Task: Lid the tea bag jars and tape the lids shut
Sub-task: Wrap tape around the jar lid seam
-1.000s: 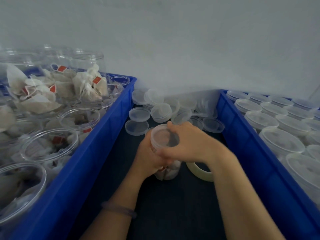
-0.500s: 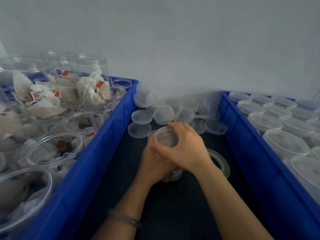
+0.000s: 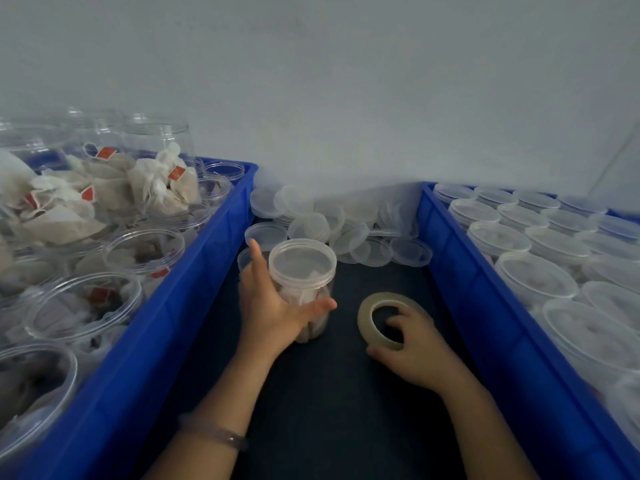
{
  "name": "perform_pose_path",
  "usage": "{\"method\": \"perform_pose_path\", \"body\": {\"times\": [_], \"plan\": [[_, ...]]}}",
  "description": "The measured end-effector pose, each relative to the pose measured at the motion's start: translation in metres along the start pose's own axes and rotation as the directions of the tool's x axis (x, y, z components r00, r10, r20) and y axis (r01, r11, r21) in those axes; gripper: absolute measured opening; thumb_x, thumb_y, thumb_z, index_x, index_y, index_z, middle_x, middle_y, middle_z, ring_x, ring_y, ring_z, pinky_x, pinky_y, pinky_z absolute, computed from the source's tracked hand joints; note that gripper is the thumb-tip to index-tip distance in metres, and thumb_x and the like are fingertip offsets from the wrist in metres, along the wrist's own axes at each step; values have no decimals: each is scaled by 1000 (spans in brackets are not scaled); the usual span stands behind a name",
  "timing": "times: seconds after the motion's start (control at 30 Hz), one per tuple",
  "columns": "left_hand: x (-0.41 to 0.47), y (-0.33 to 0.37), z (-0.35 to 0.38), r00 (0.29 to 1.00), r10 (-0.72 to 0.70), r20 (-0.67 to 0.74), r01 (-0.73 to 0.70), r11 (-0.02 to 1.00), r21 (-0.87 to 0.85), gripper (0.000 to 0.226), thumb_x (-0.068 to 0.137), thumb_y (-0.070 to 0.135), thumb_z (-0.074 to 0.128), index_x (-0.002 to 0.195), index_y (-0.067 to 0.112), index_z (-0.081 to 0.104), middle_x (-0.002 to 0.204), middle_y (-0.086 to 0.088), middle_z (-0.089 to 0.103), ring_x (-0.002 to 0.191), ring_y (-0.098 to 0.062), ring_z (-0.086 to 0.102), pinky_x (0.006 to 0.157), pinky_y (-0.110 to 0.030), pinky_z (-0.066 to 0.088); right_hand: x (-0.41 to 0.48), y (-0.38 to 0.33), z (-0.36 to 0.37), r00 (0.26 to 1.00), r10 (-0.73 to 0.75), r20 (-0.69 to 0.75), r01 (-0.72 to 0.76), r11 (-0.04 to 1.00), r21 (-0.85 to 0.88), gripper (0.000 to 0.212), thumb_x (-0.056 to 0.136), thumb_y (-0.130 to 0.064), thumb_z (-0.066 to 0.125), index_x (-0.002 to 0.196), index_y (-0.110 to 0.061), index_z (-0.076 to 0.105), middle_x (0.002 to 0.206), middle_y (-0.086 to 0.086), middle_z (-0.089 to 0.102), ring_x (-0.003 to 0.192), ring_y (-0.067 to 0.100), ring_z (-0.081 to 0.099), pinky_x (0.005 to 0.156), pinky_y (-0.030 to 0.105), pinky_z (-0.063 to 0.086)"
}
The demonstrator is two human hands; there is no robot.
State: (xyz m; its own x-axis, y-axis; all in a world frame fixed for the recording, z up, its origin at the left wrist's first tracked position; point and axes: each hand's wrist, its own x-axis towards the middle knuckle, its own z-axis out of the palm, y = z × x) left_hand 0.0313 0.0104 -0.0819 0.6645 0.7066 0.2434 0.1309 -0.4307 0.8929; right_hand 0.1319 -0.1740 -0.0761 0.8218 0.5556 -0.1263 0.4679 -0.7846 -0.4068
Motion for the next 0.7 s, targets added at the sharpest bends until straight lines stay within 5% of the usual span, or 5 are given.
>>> {"method": "perform_pose_path", "body": {"times": [0.13,0.23,0.37,0.57,0.7], "plan": [[-26,4,-6,912,309,-268,-303,951,63,95,61,53,79,136,11,38,112,-5,46,94,-12,50,81,-15,43,-4,4,11,997,-76,-12,76,996,43,22,88,-38,63,108,-28,64,134,-10,50,134,12,38,116,36,22],[-48,9,2,897,436,-71,-435,900,27,23,87,32,62,107,19,58,90,9,58,77,-5,59,65,-11,47,-12,-2,9,990,-130,-55,141,941,308,10,88,-36,62,93,-41,55,99,-13,63,99,0,59,88,28,49],[-58,9,17,921,235,310,-204,970,-129,53,96,31,48,145,32,29,139,22,39,126,12,38,100,-9,37,-32,-15,12,938,-339,-73,320,765,558,11,87,-23,66,96,-27,60,82,-5,72,71,8,68,64,20,53],[-57,9,14,898,431,83,-428,902,-51,50,84,8,68,128,18,48,131,9,51,127,3,43,102,-11,37,-36,-24,18,919,-349,-186,389,715,581,16,84,-18,71,96,-19,60,82,-1,72,69,11,69,63,26,56],[-54,6,10,928,341,151,-291,916,-276,44,81,4,69,119,24,58,126,17,54,121,11,47,96,-7,39,-36,-26,20,930,-314,-189,364,721,589,22,80,-25,72,98,-20,60,85,-3,72,71,10,69,63,24,55]]}}
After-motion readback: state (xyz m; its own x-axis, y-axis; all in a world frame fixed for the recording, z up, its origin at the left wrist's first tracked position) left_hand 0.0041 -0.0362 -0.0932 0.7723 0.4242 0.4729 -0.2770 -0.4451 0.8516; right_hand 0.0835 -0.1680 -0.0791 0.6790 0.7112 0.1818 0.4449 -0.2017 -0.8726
